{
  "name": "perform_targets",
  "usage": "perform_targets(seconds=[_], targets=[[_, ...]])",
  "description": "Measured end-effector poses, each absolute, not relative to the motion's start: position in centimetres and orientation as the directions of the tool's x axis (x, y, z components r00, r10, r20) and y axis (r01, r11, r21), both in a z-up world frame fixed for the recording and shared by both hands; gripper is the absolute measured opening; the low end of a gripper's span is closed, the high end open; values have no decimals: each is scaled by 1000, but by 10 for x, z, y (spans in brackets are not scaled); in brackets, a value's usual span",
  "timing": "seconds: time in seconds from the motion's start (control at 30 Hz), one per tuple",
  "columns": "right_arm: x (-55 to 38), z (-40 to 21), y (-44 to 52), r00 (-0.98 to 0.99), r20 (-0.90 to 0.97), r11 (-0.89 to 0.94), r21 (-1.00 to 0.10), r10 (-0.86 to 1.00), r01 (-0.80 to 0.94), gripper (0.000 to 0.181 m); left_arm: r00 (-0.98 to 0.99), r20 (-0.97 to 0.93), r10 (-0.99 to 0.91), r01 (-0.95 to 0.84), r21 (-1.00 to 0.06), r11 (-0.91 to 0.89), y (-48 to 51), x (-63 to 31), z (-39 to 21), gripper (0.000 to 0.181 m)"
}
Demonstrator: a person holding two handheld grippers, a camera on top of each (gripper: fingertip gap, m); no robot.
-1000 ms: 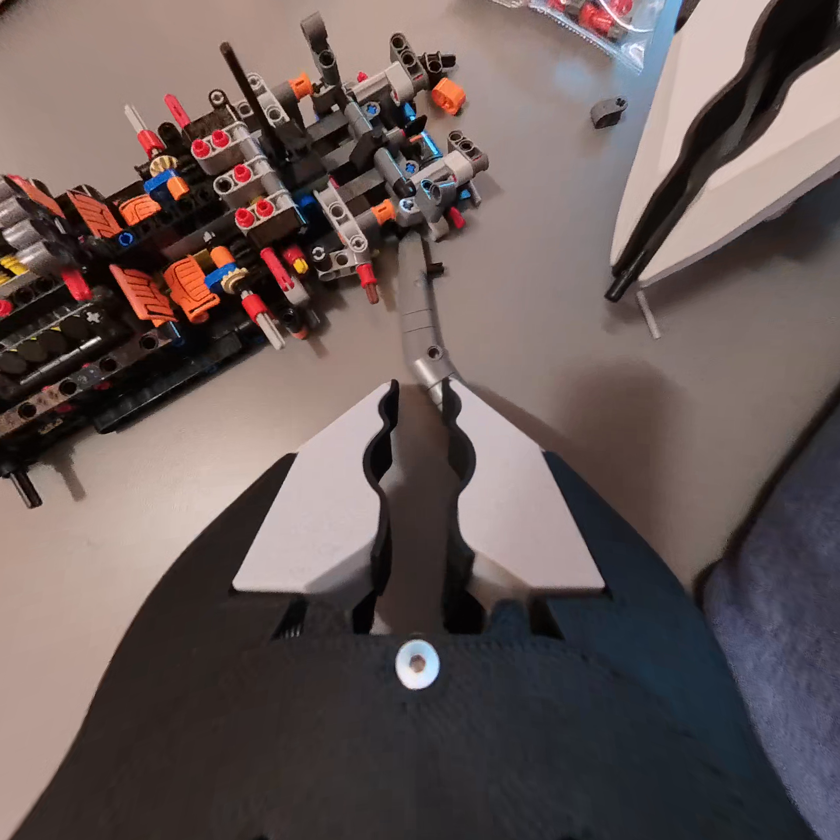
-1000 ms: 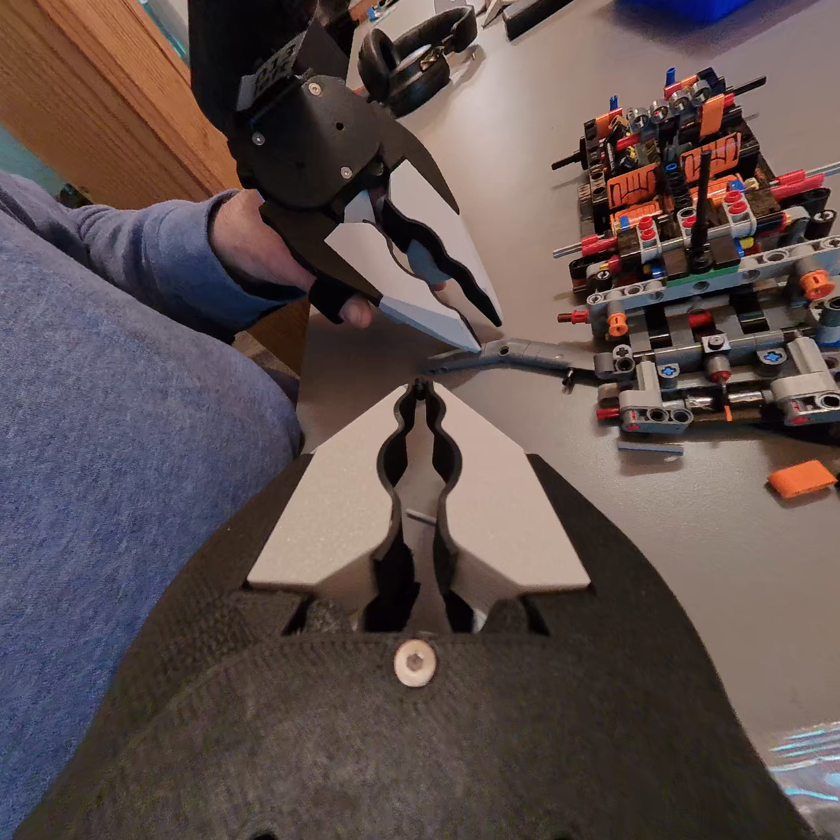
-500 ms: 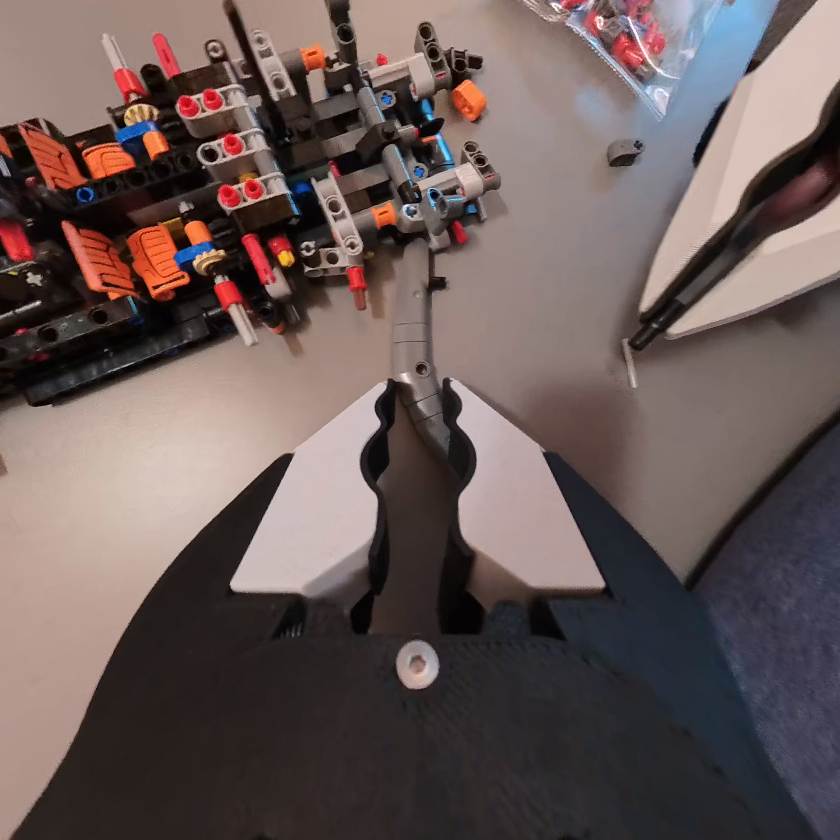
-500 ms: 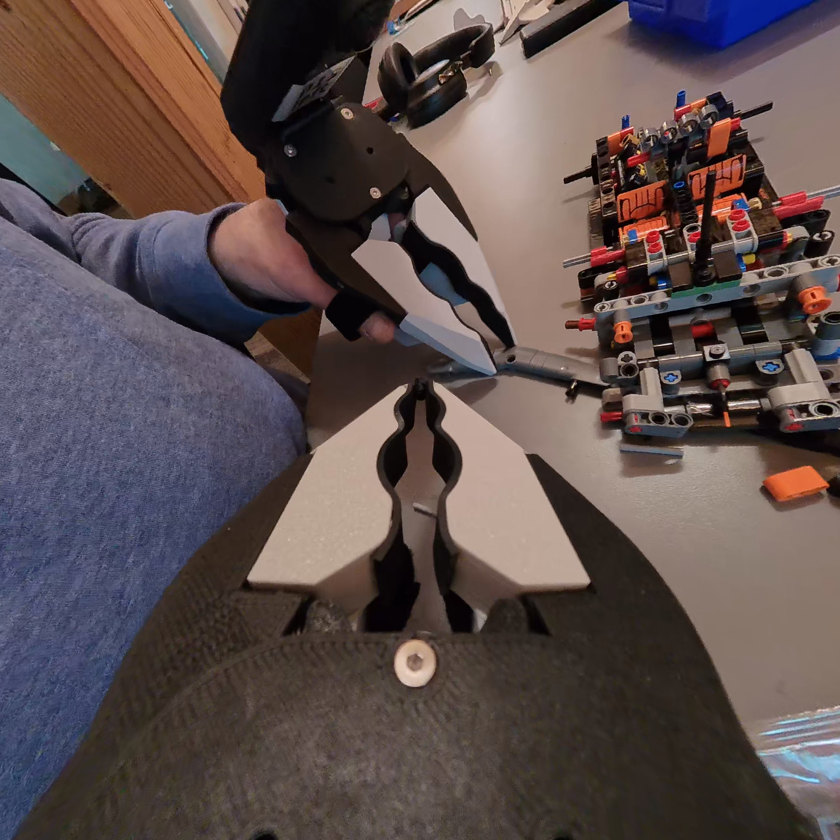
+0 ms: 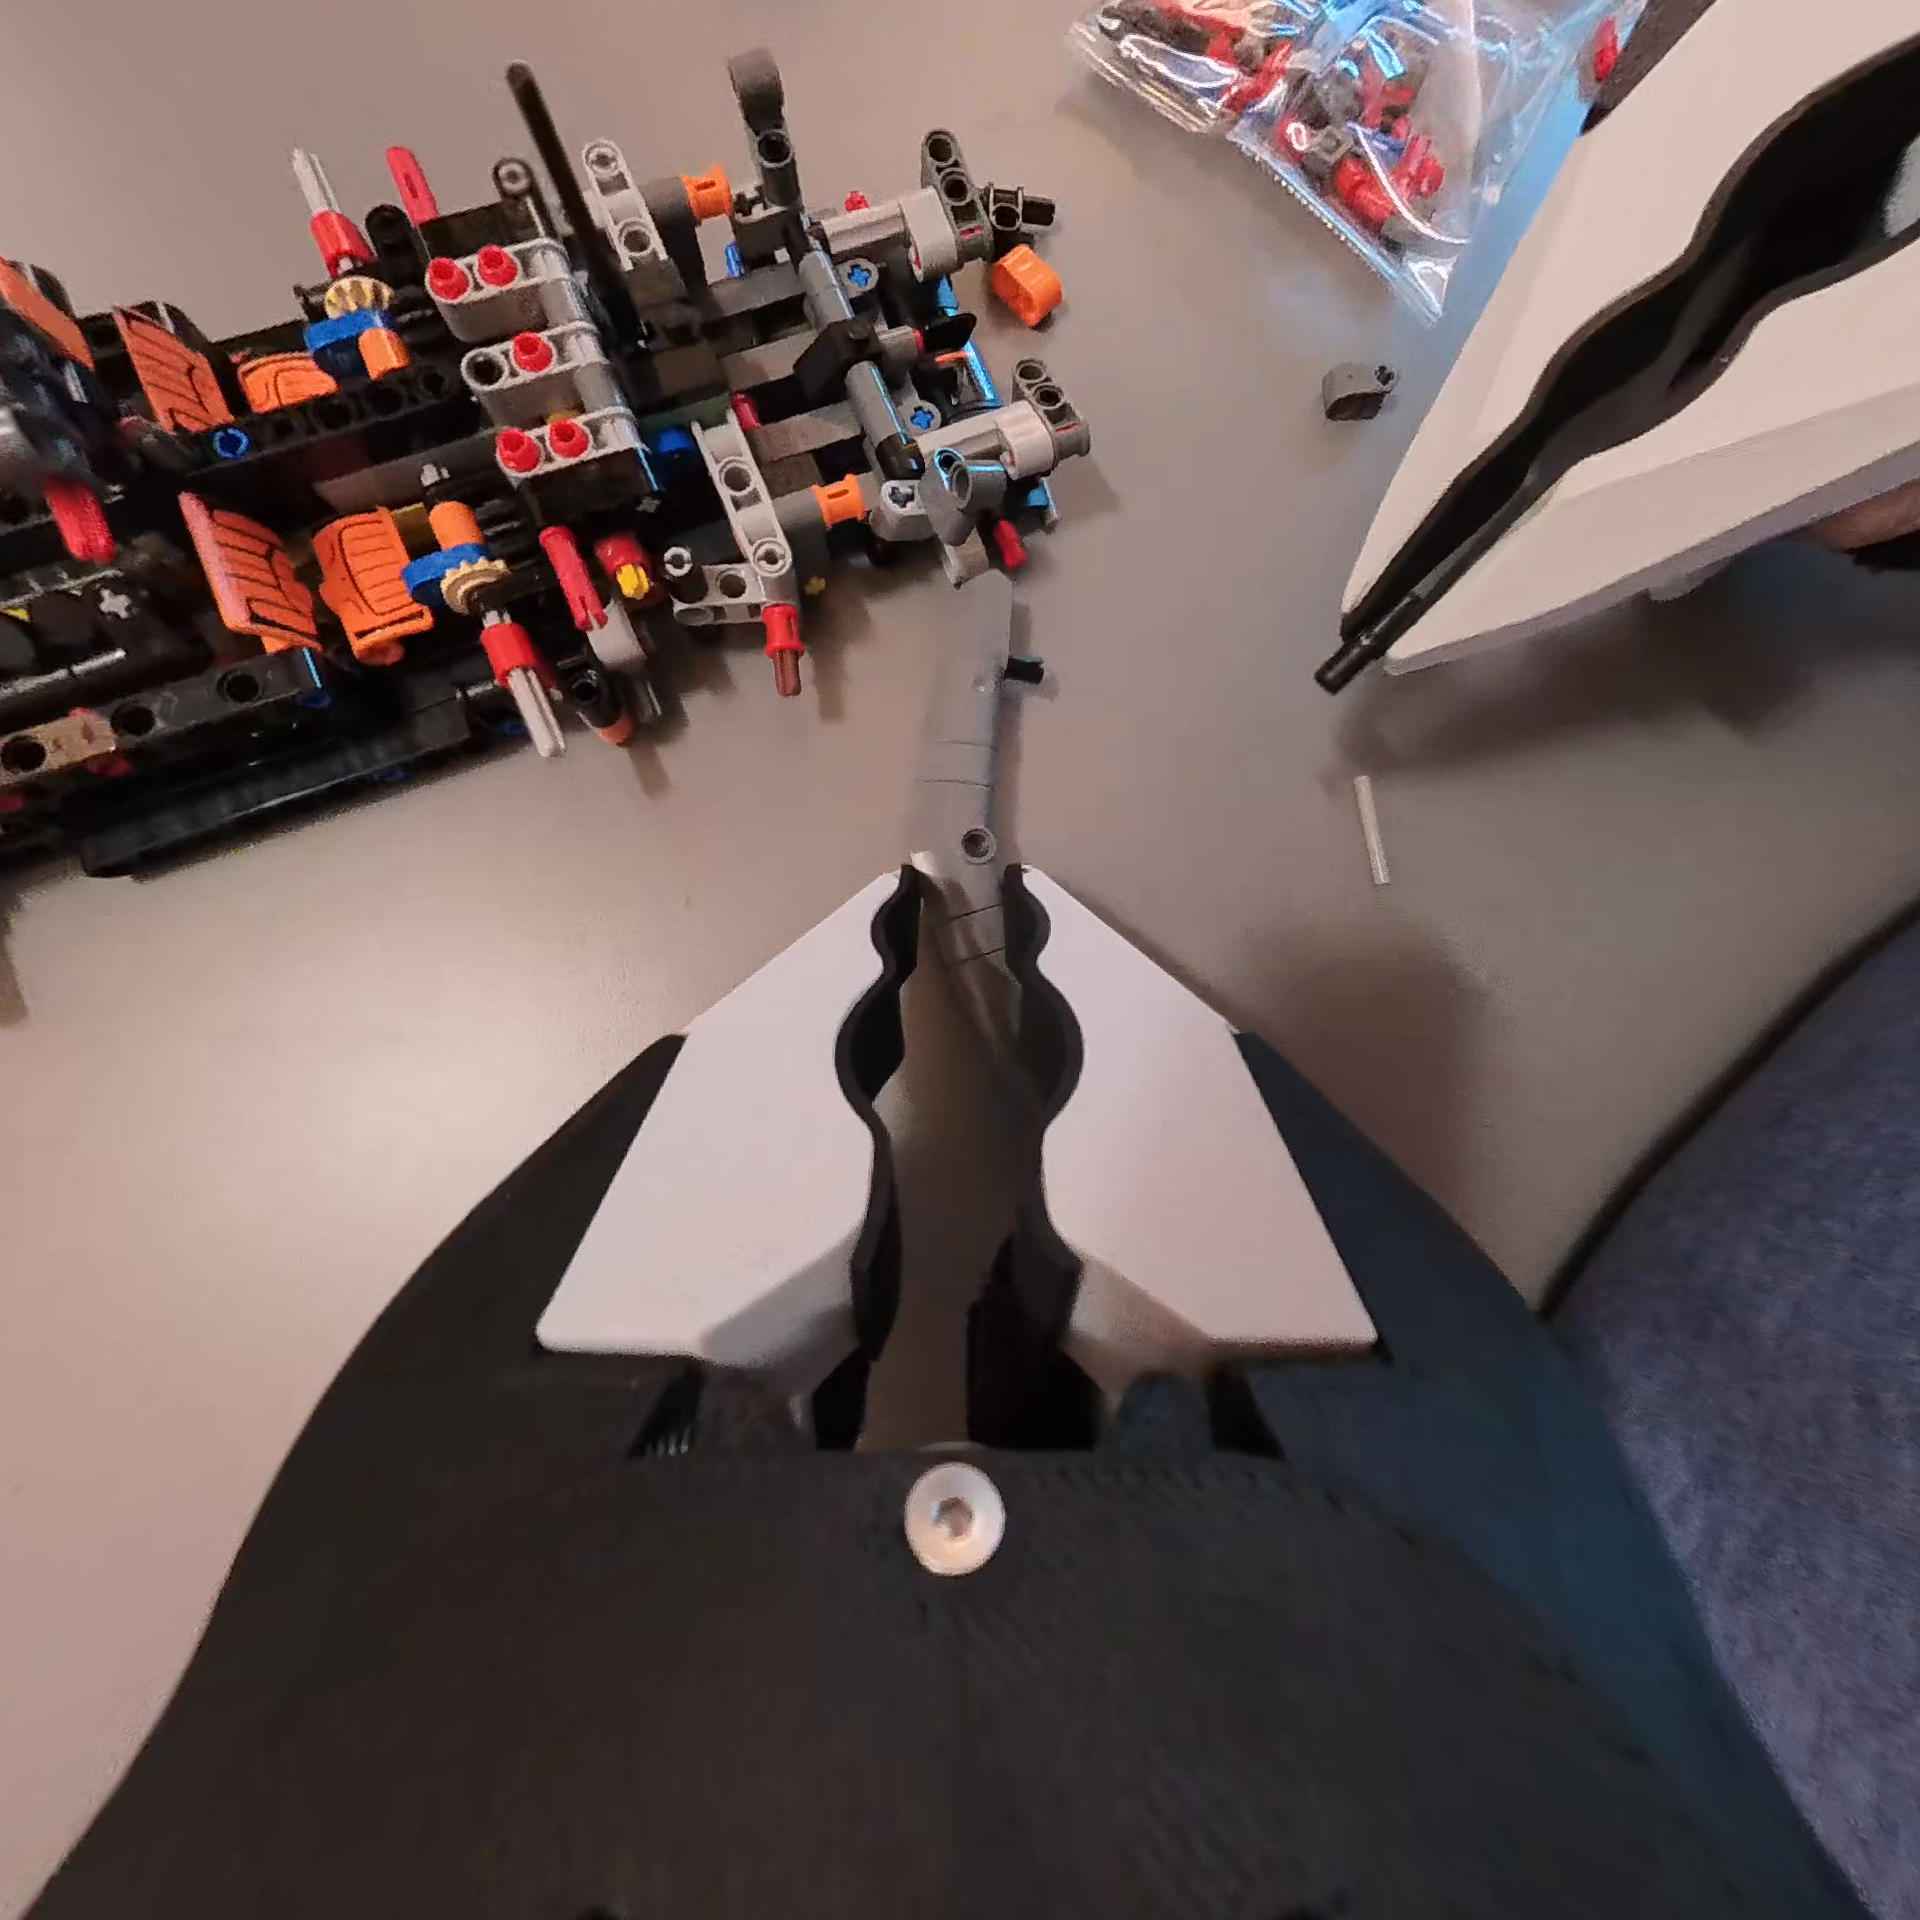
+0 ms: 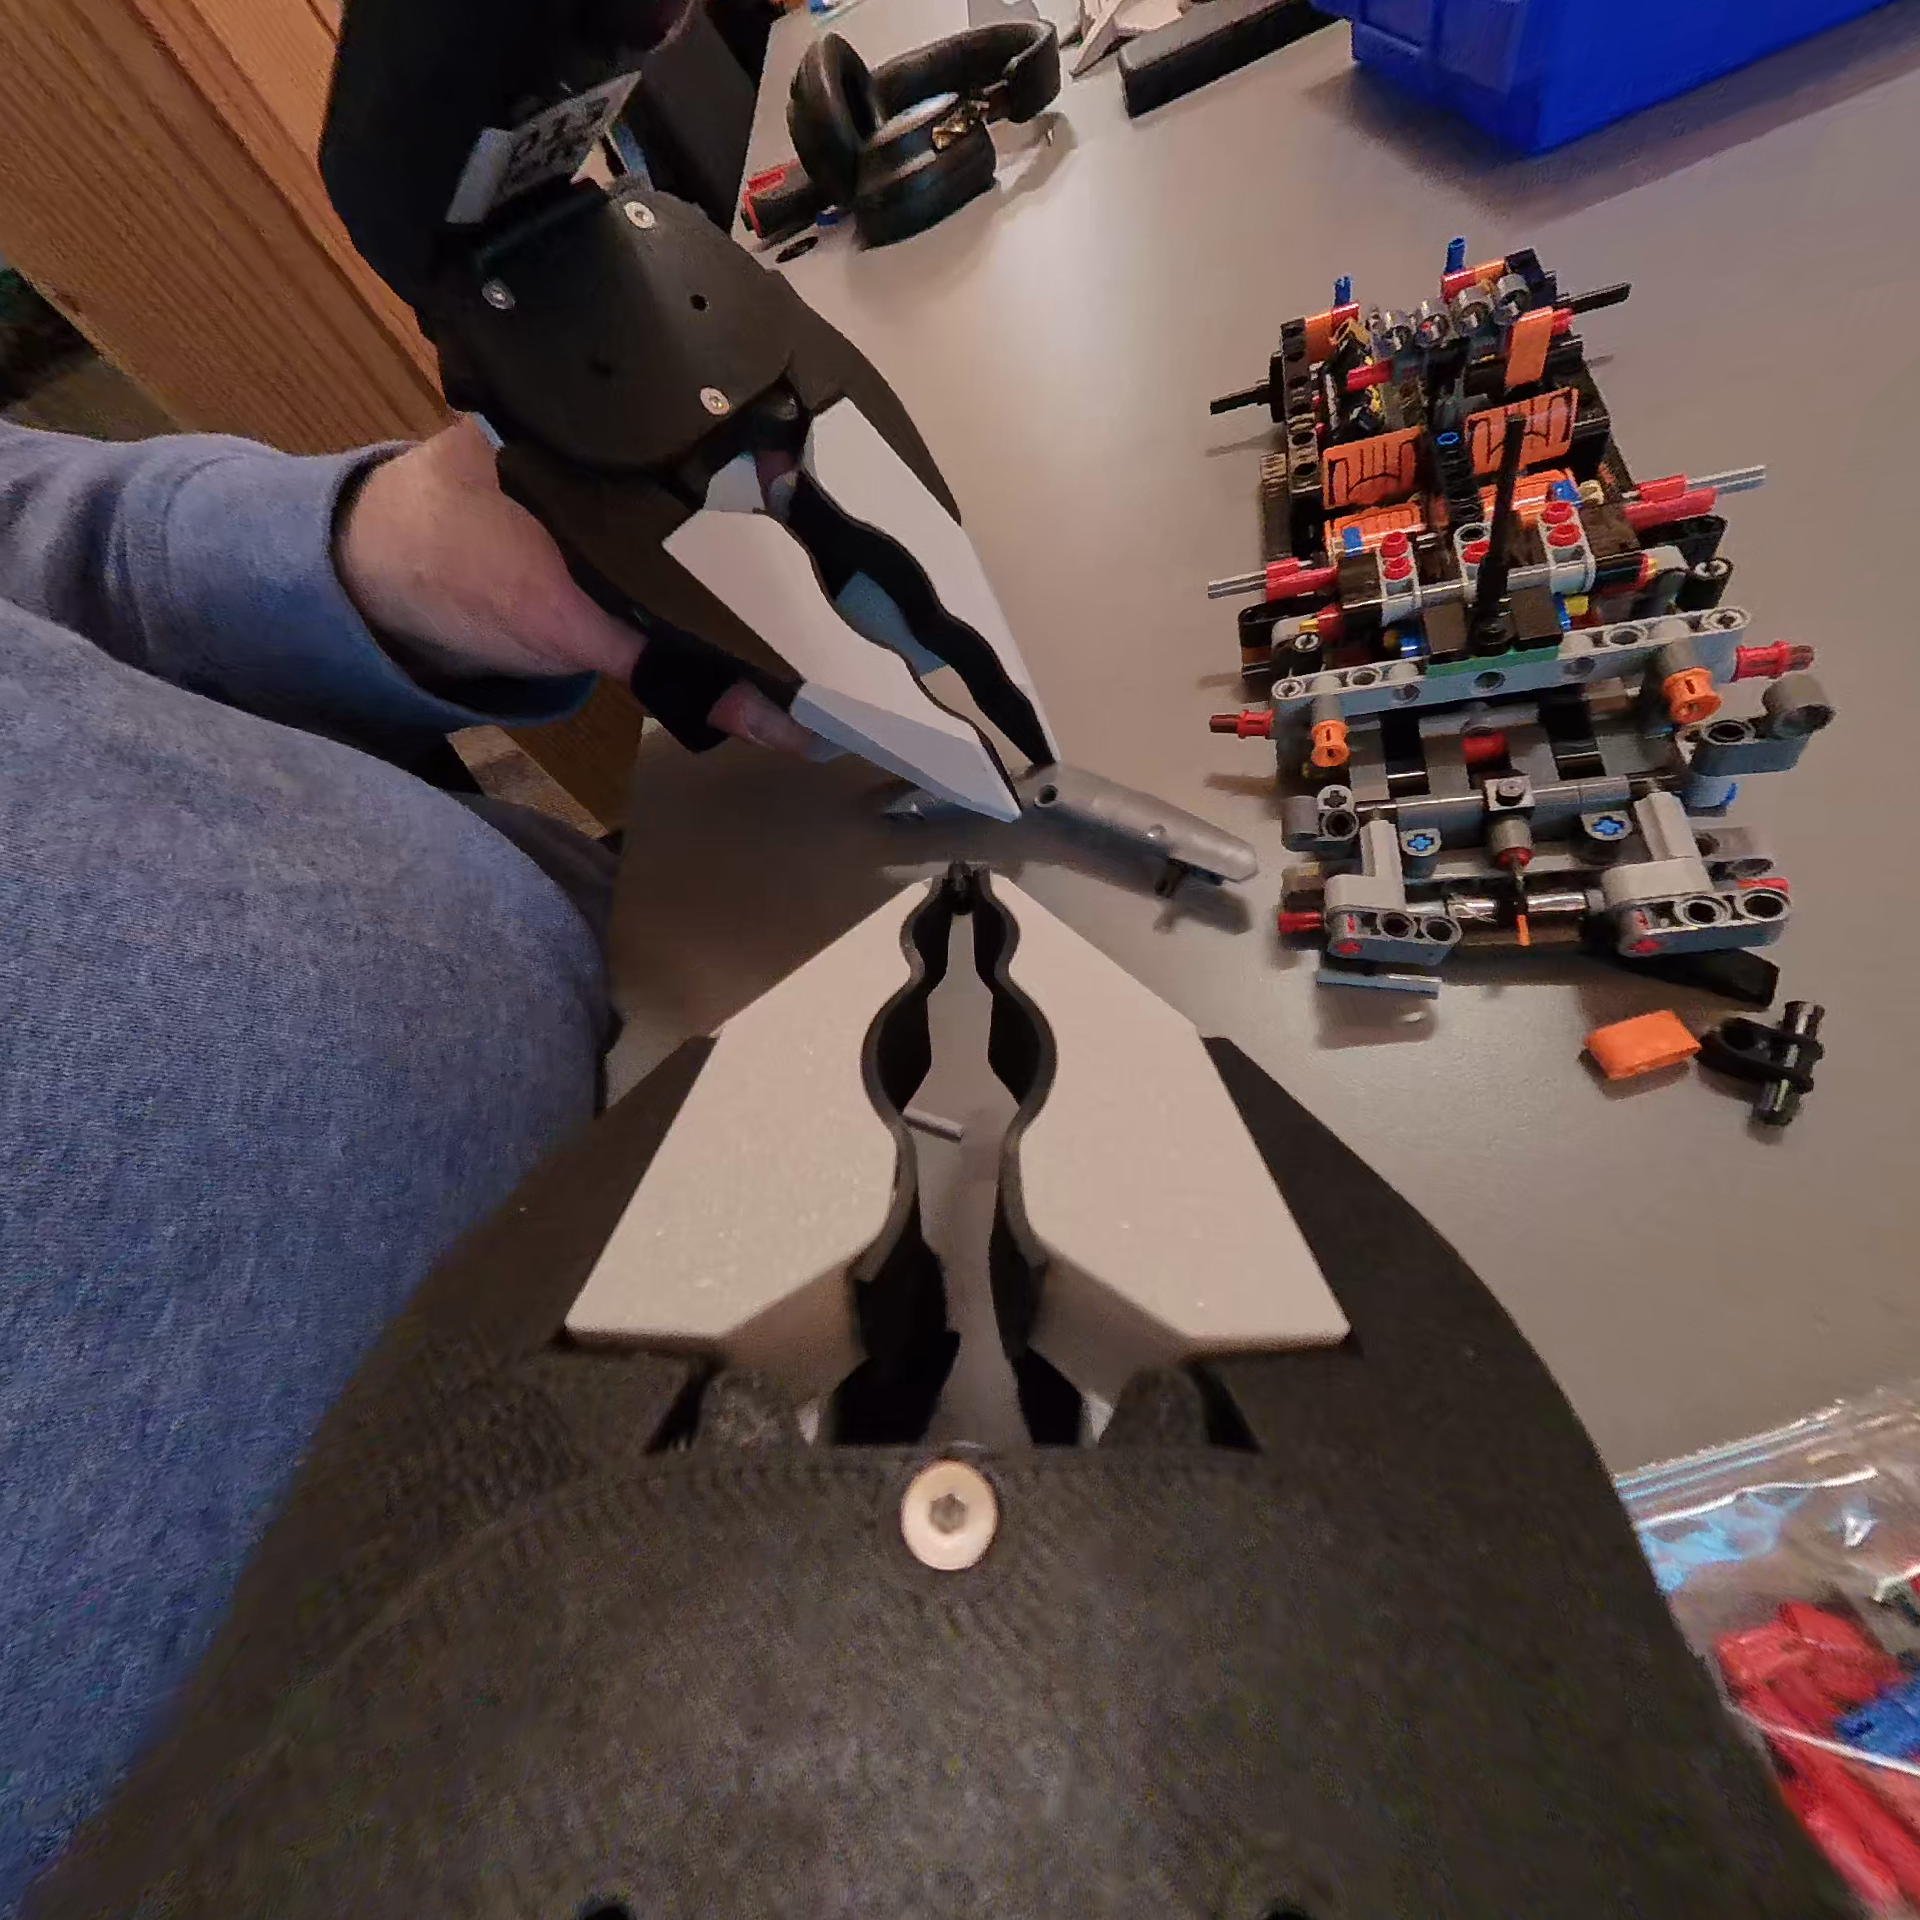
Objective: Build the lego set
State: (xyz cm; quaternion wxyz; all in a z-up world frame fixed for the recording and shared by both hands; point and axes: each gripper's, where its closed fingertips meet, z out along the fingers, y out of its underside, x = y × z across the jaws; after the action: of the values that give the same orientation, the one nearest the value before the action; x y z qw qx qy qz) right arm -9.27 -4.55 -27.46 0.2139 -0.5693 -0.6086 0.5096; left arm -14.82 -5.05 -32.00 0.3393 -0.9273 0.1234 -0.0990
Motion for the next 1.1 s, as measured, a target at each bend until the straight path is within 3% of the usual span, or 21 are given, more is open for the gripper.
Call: perform_targets(seconds=[0.03, 0.3, 0.4, 0.5, 0.57, 0.87, 0.97, 1.1], targets=[[-92, -275, -45, -257, -314, -162, -864, 914, 477, 1, 946, 93, -309, -172, -666, -726, -52, -147, -318, 14], [-90, -292, -29, -170, -313, -181, -828, 935, 530, 2, 885, -206, -418, -417, -750, -513, -48, -137, -296, 13], [-88, -296, -23, -140, -313, -189, -813, 939, 551, 2, 883, -168, -439, -391, -781, -487, -44, -128, -292, 13], [-85, -304, -18, -115, -310, -189, -792, 944, 581, 2, 867, -197, -457, -439, -734, -518, -42, -128, -304, 12], [-84, -308, -16, -99, -305, -189, -781, 947, 596, 2, 858, -220, -464, -461, -728, -507, -39, -126, -305, 0], [-84, -313, -15, -94, -280, -165, -769, 955, 618, 2, 881, -109, -461, -379, -748, -546, -37, -131, -297, 3], [-85, -313, -16, -98, -278, -162, -771, 955, 617, 2, 875, -136, -465, -413, -711, -569, -39, -141, -305, 0], [-84, -312, -16, -101, -277, -159, -772, 955, 615, 2, 863, -89, -498, -411, -695, -590, -46, -132, -310, 15]])
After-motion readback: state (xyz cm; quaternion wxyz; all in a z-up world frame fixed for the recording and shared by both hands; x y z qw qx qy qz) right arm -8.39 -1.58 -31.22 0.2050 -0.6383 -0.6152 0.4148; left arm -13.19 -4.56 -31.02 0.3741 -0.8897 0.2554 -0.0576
